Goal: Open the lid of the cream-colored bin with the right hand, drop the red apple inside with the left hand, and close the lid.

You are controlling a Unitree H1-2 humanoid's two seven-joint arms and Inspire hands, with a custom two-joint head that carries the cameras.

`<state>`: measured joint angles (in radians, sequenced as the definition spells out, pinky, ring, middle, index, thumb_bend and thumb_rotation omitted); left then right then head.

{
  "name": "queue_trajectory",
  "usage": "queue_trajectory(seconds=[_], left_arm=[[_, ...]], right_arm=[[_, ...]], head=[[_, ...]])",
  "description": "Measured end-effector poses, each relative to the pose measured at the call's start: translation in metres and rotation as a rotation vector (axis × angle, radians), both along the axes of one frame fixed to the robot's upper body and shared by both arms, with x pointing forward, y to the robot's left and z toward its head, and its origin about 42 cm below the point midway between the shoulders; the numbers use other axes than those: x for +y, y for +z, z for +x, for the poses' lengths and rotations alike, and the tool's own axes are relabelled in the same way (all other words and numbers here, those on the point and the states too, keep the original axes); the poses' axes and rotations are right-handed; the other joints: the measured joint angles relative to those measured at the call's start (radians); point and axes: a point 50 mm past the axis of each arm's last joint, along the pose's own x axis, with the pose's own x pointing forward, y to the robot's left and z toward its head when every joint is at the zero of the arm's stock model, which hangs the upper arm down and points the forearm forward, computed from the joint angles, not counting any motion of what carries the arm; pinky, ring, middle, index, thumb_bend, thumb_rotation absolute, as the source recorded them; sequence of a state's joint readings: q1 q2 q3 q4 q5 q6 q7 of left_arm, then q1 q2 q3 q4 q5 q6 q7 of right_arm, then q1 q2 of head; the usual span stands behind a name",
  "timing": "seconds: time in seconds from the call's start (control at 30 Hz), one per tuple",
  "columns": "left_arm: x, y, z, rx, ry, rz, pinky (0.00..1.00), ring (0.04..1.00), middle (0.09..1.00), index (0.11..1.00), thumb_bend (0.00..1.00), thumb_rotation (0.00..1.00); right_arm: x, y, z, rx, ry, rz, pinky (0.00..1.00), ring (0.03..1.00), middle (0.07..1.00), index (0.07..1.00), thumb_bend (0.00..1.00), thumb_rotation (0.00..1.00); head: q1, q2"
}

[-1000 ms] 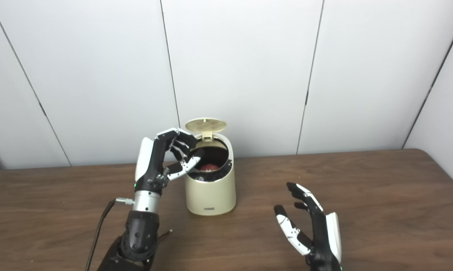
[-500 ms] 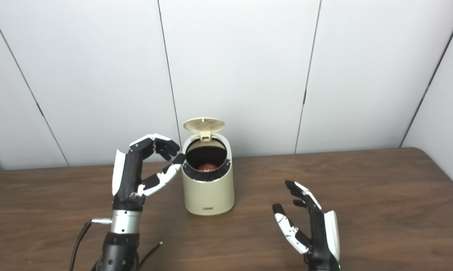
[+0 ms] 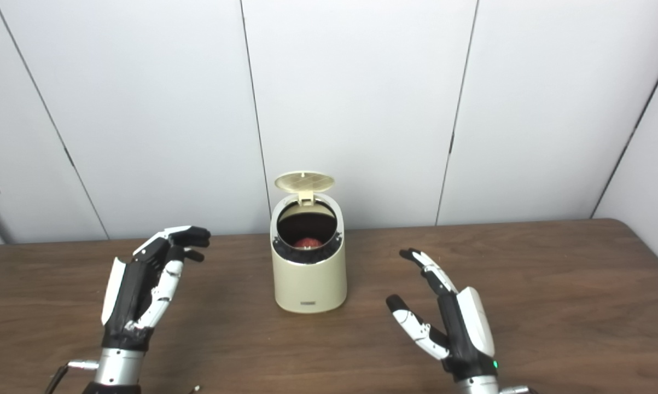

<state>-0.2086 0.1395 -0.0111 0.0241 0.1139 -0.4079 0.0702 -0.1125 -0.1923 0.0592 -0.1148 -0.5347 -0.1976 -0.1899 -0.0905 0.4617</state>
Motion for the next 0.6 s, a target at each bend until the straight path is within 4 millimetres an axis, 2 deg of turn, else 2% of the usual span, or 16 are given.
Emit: queue_trajectory(seconds=[0.17,0.3,0.4,0.5,0.6], left_arm=[[0.005,-0.018,-0.007,0.061,0.014,0.004,0.6,0.689,0.71,0.704,0.25,0.62],[0.009,-0.029,-0.006,0.099,0.027,0.003,0.6,0.685,0.711,0.707,0.24,0.62],[0.011,-0.038,-0.006,0.13,0.033,0.003,0.58,0.671,0.702,0.694,0.23,0.56],[0.009,-0.049,-0.007,0.163,0.034,0.003,0.58,0.668,0.693,0.683,0.2,0.46],[0.005,-0.048,-0.007,0.152,0.024,0.017,0.58,0.666,0.686,0.675,0.23,0.43]], right_arm=[[0.014,0.059,0.021,-0.077,0.068,-0.167,0.88,0.973,0.996,0.999,0.78,0.96],[0.026,0.093,0.035,-0.114,0.11,-0.235,0.89,0.98,1.0,1.0,0.77,0.97],[0.033,0.125,0.039,-0.138,0.101,-0.293,0.92,0.998,1.0,1.0,0.79,0.95],[0.045,0.161,0.047,-0.178,0.114,-0.331,0.93,1.0,1.0,1.0,0.79,0.94],[0.056,0.185,0.056,-0.195,0.132,-0.389,0.87,1.0,1.0,0.995,0.81,0.95]], head=[[-0.005,-0.011],[-0.011,-0.014],[-0.025,-0.011],[-0.035,-0.008],[-0.029,-0.002]])
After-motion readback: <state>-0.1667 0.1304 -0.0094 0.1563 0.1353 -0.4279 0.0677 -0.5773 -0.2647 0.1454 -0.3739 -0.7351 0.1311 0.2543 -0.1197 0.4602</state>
